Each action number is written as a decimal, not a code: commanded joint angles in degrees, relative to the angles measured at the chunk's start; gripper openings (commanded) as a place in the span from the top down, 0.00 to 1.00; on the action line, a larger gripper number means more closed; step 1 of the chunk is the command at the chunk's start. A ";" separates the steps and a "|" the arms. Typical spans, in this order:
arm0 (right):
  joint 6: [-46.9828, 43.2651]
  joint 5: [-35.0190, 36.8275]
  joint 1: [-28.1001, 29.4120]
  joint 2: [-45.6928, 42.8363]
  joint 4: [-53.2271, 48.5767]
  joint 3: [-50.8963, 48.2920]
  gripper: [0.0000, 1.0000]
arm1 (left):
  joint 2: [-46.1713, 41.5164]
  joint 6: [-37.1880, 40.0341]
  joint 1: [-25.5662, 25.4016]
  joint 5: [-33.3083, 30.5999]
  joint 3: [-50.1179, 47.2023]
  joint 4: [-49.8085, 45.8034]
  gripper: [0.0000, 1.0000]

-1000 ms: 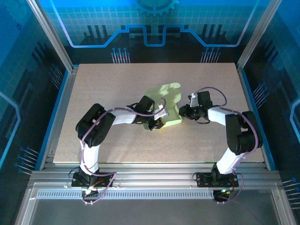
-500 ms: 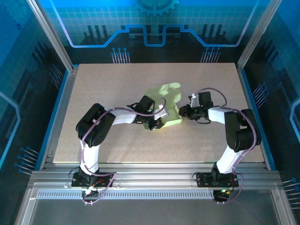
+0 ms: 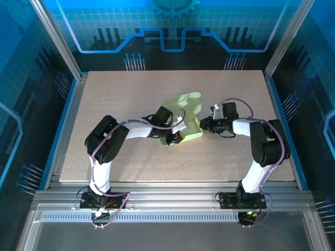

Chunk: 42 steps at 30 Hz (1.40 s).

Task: Fold the paper box

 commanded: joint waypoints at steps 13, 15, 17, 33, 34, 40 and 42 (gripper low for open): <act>-4.08 14.06 6.19 3.40 -14.74 4.93 0.82 | 3.75 1.52 0.43 -3.16 -1.56 -6.94 1.00; -4.45 15.29 6.94 3.78 -15.93 5.56 0.83 | 3.67 1.55 0.57 -3.11 -1.65 -7.00 1.00; -5.04 17.03 7.85 4.12 -17.51 6.52 0.84 | 3.62 1.47 0.64 -3.00 -1.74 -6.96 1.00; -9.53 31.54 15.10 4.41 -27.53 13.20 0.96 | 3.40 1.46 1.14 -2.61 -2.10 -6.65 1.00; -9.87 32.59 15.65 4.44 -28.15 13.62 0.97 | 3.40 1.46 1.14 -2.55 -2.09 -6.66 1.00; -11.64 39.07 19.10 5.76 -31.81 16.57 1.00 | 3.40 1.46 1.16 -2.71 -2.23 -6.65 1.00; -12.05 42.76 20.59 6.53 -33.61 17.98 1.00 | 3.27 1.50 1.28 -2.73 -2.27 -6.65 1.00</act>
